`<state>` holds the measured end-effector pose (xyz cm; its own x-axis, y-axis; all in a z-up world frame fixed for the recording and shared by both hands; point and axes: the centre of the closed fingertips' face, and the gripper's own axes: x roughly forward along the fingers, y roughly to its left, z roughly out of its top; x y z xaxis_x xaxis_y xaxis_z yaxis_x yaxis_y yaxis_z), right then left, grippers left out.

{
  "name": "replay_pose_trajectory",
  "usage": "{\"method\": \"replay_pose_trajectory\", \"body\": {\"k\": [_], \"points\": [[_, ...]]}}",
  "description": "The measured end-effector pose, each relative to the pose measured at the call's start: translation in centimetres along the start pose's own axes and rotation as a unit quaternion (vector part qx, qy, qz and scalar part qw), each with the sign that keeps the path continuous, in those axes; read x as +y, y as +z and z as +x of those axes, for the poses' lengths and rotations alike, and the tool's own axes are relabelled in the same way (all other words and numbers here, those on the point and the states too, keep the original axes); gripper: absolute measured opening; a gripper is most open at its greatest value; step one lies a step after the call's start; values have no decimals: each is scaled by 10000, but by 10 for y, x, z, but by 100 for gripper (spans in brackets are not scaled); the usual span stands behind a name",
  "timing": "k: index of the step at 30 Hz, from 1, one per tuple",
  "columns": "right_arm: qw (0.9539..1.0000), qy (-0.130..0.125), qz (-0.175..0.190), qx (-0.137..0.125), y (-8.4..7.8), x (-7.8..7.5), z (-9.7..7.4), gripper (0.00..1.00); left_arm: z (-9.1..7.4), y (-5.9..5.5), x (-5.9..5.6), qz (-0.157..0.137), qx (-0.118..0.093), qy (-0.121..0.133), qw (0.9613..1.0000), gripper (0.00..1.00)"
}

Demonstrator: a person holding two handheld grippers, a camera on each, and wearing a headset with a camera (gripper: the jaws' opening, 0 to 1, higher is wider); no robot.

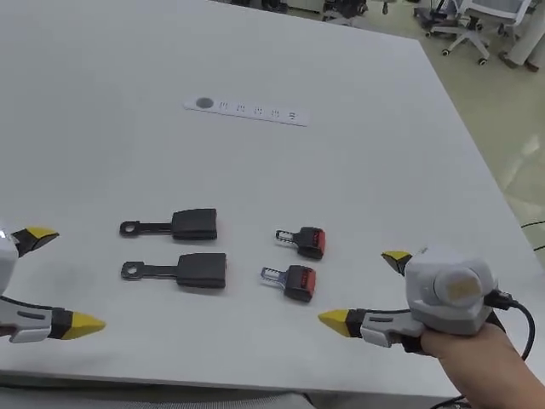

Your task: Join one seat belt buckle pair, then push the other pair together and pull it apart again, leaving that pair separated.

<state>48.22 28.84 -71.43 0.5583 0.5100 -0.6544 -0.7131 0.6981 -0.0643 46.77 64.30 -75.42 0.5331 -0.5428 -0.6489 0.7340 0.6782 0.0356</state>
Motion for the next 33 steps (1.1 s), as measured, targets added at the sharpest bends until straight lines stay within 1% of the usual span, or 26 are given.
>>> {"method": "replay_pose_trajectory", "body": {"k": [8,11,12,14,16,23,25,27,31,33], "points": [[10000,26,-15,-21,2,2,1,92,0,1,-1,-6,-5,15,10000,98],[10000,38,-22,-8,1,2,1,91,0,0,-1,47,-6,4,10000,98],[10000,56,-28,4,1,3,1,91,-1,2,-2,86,3,6,10000,97],[10000,46,-51,59,-1,2,2,90,0,2,-3,107,36,-1,9999,97],[9999,43,-76,78,-2,2,1,90,0,-1,-3,64,77,-26,9999,97],[9999,78,-72,91,-3,3,3,90,0,1,-7,33,76,-96,9999,95],[9999,79,-68,104,-4,3,4,90,0,-1,-5,16,118,-100,9999,93],[9999,81,-70,96,-4,4,3,89,0,2,-7,-7,97,-93,9999,92],[9999,90,-53,88,-4,5,3,89,0,2,-5,-36,87,-87,9999,92],[9999,91,-43,80,-4,5,4,89,-1,3,-6,-32,86,-81,9999,92]]}}
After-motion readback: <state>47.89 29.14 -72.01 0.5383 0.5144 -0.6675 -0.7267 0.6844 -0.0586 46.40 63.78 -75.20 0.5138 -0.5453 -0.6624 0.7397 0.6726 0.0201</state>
